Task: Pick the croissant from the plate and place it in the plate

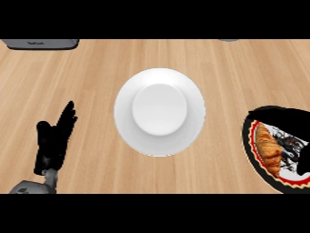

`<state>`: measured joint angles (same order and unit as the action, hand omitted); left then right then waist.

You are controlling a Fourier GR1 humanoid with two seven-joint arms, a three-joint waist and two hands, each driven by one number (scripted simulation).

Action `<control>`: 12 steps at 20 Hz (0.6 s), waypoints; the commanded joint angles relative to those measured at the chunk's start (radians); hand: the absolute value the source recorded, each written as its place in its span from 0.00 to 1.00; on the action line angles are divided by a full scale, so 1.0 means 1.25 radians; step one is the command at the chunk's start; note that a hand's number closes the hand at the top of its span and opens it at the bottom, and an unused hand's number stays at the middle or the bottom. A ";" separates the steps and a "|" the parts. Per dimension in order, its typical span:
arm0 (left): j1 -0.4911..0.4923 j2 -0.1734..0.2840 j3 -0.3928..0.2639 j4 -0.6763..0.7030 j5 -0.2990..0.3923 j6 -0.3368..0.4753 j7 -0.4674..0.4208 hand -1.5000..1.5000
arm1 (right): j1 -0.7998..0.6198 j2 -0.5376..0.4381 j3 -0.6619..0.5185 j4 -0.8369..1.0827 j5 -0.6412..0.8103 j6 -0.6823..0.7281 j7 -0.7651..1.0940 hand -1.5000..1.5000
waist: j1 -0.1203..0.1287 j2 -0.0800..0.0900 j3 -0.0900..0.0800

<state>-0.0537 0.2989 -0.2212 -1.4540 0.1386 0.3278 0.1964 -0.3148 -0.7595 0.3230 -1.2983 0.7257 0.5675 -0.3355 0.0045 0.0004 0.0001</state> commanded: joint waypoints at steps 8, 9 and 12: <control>0.027 -0.049 0.037 -0.008 -0.054 -0.047 -0.002 0.50 | 0.033 0.117 -0.048 0.012 0.119 0.021 0.004 0.00 | -0.002 -0.001 0.000; -0.003 -0.047 0.047 0.003 -0.059 -0.044 0.019 0.50 | -0.016 0.092 -0.044 0.145 0.160 -0.038 -0.095 0.00 | 0.001 0.001 0.000; 0.007 -0.035 0.099 0.009 -0.048 -0.079 -0.009 0.50 | 0.032 0.105 -0.071 0.047 0.165 0.011 -0.051 0.00 | -0.003 -0.001 0.000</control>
<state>-0.0518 0.2461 -0.1505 -1.4577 0.0742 0.2710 0.2168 -0.3022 -0.6357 0.2596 -1.2190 0.8983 0.5699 -0.3857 0.0028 0.0001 0.0001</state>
